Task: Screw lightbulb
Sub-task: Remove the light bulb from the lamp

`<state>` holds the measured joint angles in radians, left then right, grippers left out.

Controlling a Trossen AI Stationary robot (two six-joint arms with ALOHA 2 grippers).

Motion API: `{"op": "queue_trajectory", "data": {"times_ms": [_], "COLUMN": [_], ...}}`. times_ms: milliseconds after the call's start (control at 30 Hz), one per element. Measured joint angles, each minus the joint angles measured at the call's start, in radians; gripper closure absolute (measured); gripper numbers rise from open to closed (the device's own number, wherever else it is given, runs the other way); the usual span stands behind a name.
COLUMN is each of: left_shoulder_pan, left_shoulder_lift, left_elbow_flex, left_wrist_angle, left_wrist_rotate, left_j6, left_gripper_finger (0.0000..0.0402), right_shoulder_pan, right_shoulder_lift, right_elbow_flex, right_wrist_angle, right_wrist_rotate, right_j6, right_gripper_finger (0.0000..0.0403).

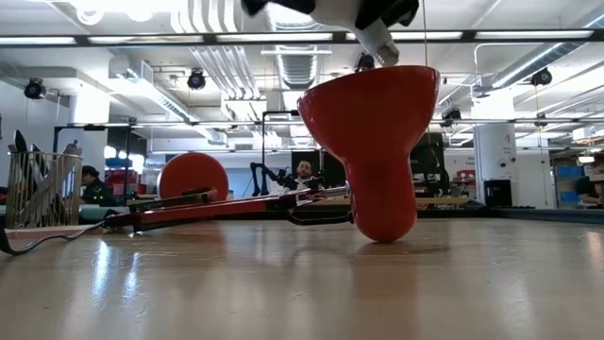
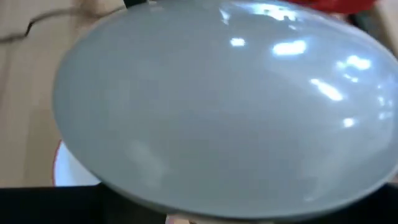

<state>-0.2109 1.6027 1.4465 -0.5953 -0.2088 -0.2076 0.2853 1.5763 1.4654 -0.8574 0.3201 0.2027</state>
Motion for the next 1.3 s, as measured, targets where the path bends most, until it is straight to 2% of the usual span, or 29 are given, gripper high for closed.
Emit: {"op": "queue_trajectory", "data": {"times_ms": [300, 433, 567, 733, 933, 1100, 1300], "left_shoulder_pan": [0.057, 0.078, 0.096, 0.102, 0.097, 0.079, 0.044], "left_shoulder_lift": [-0.002, -0.006, -0.007, -0.007, -0.006, -0.001, -0.001], "left_elbow_flex": [0.307, 0.420, 0.501, 0.539, 0.513, 0.475, 0.459], "left_wrist_angle": [-0.277, -0.294, -0.294, -0.291, -0.288, -0.283, -0.269], "left_wrist_rotate": [-0.219, -0.277, -0.311, -0.310, -0.299, -0.273, -0.272], "left_j6": [0.150, 0.172, 0.174, 0.173, 0.107, 0.055, 0.013], "left_gripper_finger": [0.0402, 0.0402, 0.0402, 0.0402, 0.0402, 0.0402, 0.0402], "right_shoulder_pan": [-0.237, -0.394, -0.552, -0.730, -0.944, -1.089, -1.207], "right_shoulder_lift": [-0.237, -0.326, -0.366, -0.360, -0.305, -0.254, -0.137], "right_elbow_flex": [-0.024, -0.086, -0.205, -0.398, -0.607, -0.642, -0.642], "right_wrist_angle": [-0.051, -0.068, -0.075, -0.066, 0.032, 0.125, 0.085], "right_wrist_rotate": [-0.018, -0.010, -0.028, -0.058, -0.065, -0.081, -0.099], "right_j6": [-0.048, -0.064, 0.018, 0.186, 0.451, 0.496, 0.503], "right_gripper_finger": [0.0237, 0.0237, 0.0237, 0.0237, 0.0238, 0.0233, 0.0231]}}
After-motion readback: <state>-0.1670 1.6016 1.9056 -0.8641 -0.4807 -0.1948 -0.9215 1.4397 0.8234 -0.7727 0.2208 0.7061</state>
